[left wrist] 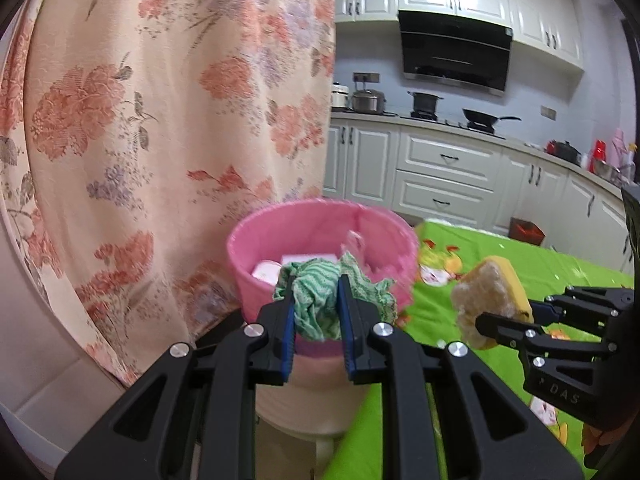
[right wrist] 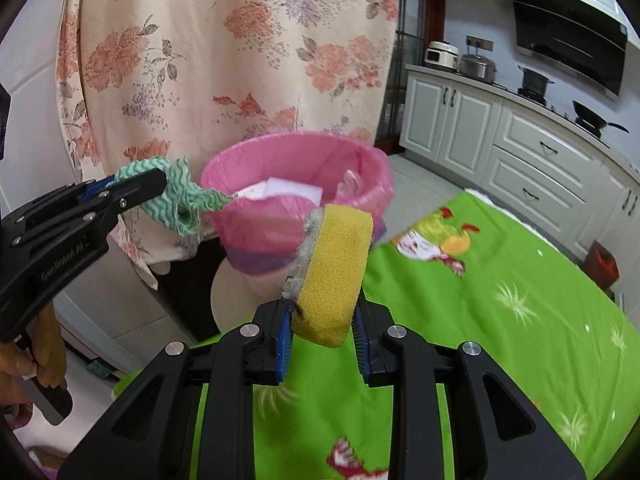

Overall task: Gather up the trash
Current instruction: 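Carry the sponge and cloth in both tools over the pink bin, then open both tools over the pink bin to drop sponge and cloth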

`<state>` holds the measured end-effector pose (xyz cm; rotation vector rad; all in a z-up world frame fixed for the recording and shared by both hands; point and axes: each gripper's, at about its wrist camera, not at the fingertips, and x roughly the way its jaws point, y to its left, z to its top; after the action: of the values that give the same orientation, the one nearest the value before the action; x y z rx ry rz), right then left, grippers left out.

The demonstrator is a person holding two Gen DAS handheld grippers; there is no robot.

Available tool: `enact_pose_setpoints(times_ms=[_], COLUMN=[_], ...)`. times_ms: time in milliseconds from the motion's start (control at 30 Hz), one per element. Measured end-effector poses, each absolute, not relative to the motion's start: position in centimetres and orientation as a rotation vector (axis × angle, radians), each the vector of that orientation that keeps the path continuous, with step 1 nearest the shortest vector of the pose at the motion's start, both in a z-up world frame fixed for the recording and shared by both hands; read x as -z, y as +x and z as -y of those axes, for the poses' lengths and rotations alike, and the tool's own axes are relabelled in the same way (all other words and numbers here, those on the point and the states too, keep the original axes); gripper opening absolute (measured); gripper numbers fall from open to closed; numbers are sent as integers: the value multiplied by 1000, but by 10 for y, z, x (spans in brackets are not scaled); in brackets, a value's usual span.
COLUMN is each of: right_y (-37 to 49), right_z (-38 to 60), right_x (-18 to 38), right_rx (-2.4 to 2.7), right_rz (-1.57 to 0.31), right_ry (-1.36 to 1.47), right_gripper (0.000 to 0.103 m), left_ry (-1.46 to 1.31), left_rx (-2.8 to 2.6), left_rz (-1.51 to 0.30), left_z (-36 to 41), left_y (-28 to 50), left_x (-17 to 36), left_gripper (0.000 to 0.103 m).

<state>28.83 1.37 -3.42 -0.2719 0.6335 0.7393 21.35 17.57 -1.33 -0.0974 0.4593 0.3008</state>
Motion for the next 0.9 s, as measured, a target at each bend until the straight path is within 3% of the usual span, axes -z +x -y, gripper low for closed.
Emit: enact_pose_setpoints(times_ms=[567,767,800,833,867,900], right_y=[360,396,401,405,407,409], right_z=[-74,-93,-97,-100,-102,-101], right_x=[0,5,7,9,11,12], right_rx=[-830,-867,-873,-872,-854,-843], right_rz=[-583,-606,-608,-609,-605,-596], right_ry=[-225,-180,-188,-199,-213,-216], right_gripper=[27,29,32,42,57,60], left_ry=[-133,-152,-153,-156,-156,-162], left_rx=[-339,-330,-332,-327,-336,-351], left_rz=[-447,-474,-478,-480,-479,-473], left_z=[-236,-252,-255,-257,-259,-261], left_y=[287,324,329,333,335,335], left_x=[-10,-2,1,4,5,6], left_gripper=[19,25,38,48,68,73])
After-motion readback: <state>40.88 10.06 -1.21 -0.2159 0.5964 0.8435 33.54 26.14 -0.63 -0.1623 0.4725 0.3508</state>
